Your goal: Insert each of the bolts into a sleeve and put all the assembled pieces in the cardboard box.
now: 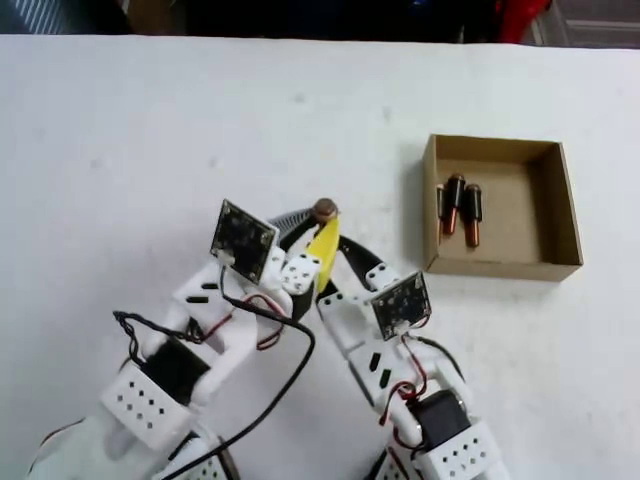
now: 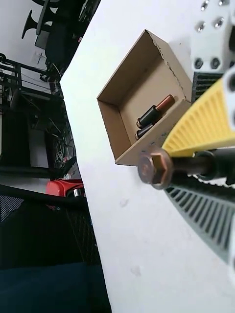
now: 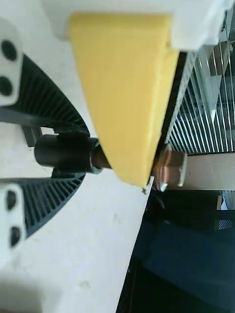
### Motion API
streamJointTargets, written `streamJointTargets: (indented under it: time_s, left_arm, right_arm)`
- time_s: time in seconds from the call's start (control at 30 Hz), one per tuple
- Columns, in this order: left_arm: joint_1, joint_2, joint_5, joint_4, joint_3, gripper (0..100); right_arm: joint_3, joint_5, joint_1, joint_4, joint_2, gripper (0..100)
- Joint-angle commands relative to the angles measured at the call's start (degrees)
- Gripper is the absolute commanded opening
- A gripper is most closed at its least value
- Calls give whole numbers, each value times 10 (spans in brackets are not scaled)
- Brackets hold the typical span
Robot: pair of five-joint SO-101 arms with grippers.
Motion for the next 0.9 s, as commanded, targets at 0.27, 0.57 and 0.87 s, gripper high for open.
streamJointTargets:
  time_s: [0.27,0.57,0.87]
  left_arm:
    - [0,0,-13,-14,4,24]
    - [1,0,-78,-18,29,33]
    - [0,0,-43,-14,29,214]
  right_arm:
    - [4,-2,6,3,-7,17]
    - [4,-2,6,0,-7,17]
    - [4,-2,6,0,-7,17]
